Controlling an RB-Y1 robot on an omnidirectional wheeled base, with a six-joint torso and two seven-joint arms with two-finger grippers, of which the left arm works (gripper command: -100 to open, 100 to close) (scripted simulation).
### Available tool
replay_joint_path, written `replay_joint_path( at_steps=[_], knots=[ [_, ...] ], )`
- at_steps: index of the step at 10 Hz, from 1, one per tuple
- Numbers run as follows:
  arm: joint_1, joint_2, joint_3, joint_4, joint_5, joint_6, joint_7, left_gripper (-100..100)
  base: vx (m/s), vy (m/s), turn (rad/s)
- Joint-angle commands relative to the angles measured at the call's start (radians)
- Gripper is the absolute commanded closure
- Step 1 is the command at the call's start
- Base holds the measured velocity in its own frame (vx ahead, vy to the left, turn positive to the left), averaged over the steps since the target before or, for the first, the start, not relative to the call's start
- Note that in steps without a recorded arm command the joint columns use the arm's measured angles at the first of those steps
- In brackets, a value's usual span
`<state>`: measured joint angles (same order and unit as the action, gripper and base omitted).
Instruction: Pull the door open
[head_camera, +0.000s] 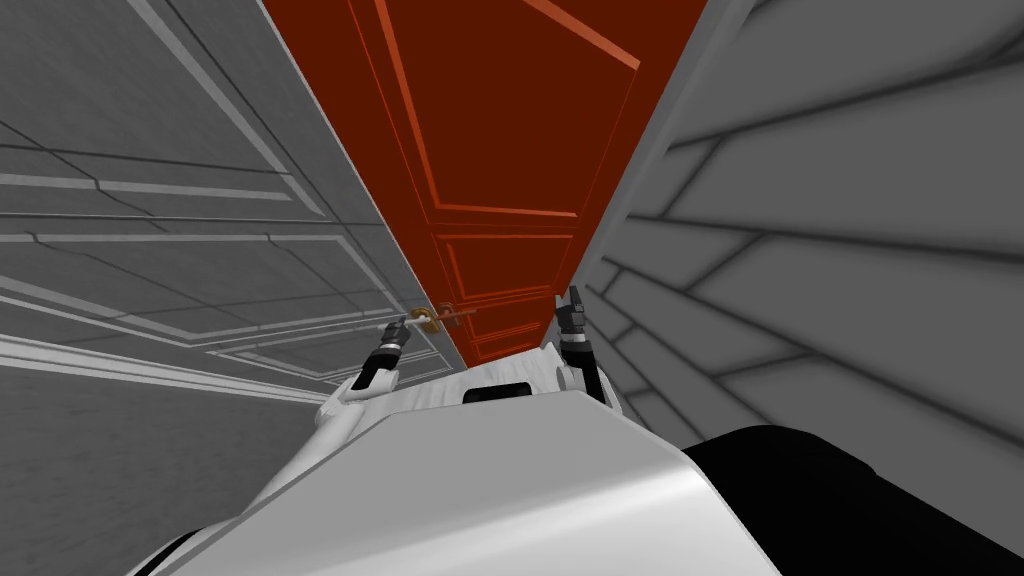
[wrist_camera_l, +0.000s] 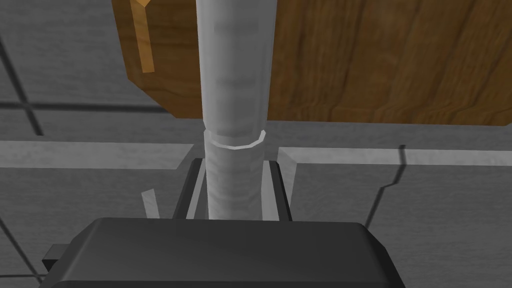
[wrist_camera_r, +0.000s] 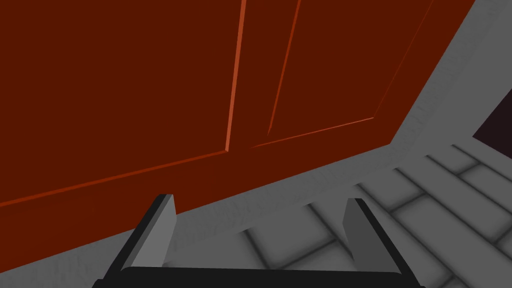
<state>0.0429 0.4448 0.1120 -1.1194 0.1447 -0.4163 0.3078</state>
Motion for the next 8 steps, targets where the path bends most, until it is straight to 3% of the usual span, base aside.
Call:
replay_joint_path(
  at_steps=[1, 6, 8],
  knots=[
    [0.015, 0.017, 0.004, 0.004, 0.002, 0.001, 0.009, 100, -0.202, 0.059, -0.049],
    [0.056, 0.062, -0.055, -0.032, 0.001, -0.039, 0.061, 100, -0.203, 0.027, -0.109],
    [0.071, 0.077, -0.092, -0.053, -0.002, -0.059, 0.086, 100, -0.201, 0.099, -0.177]
  ],
)
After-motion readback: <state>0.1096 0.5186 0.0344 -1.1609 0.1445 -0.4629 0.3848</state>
